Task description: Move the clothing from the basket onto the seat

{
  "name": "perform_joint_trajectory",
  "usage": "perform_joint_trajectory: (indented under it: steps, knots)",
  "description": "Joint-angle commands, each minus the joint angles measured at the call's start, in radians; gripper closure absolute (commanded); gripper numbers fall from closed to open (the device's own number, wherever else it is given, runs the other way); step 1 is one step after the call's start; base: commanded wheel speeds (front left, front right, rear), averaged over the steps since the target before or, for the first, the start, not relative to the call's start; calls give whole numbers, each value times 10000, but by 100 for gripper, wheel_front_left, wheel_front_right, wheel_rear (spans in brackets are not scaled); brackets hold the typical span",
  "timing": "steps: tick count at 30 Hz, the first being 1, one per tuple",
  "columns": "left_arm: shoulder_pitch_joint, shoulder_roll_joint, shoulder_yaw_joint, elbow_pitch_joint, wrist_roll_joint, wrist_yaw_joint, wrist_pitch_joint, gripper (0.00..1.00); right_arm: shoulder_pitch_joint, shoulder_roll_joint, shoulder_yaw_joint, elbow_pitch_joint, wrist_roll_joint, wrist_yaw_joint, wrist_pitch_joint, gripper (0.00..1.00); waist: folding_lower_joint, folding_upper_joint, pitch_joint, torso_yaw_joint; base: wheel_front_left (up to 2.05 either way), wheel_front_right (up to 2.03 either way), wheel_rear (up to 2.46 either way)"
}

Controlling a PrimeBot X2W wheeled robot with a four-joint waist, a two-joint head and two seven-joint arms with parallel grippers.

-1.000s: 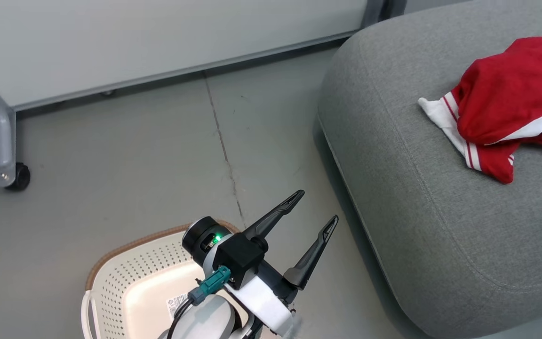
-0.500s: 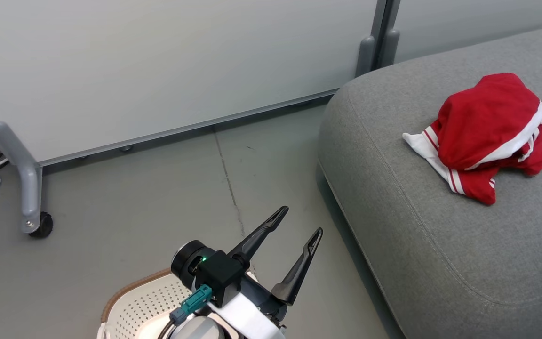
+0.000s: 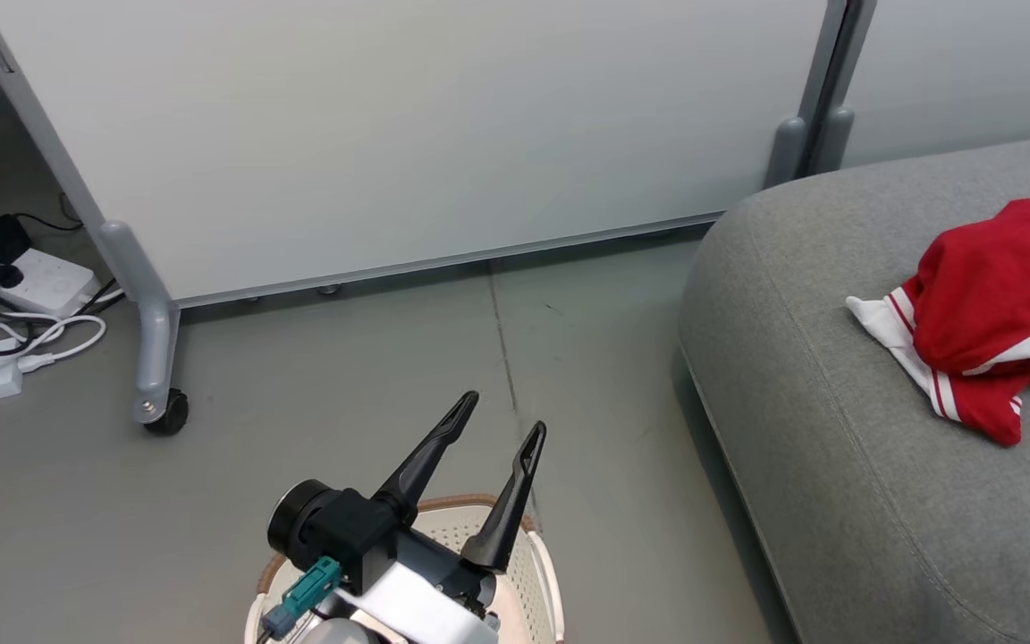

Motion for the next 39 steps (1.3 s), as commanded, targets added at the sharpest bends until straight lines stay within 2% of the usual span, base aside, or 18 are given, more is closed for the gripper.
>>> perform_joint_trajectory:
  steps: [1, 11, 20, 30, 39]
  knots:
    - [117, 41, 125, -59, 50, 84, -1, 0, 195, 115, 21, -148, -134, -2, -25, 0, 0, -1, -83, 252, 0, 0, 0]
    - [456, 36, 987, -236, 49, 520, -3, 0, 908, 1128, 44, -387, -884, -2, -26, 0, 0, -1, -178, 1176, 0, 0, 0]
    - [758, 39, 1382, 24, 180, 676, -3, 0, 1360, 1791, 51, -413, -1316, -2, -26, 0, 0, -1, -288, 1784, 0, 0, 0]
    - [1007, 39, 1652, 217, 20, 907, -3, 0, 1772, 2364, 214, -357, -1403, -2, -26, 0, 0, -1, -393, 2069, 0, 0, 0]
    - [1083, 40, 1946, 605, 81, 1420, -3, 0, 1791, 2887, 512, -136, -1350, -2, -28, 0, 0, -1, -328, 2039, 0, 0, 0]
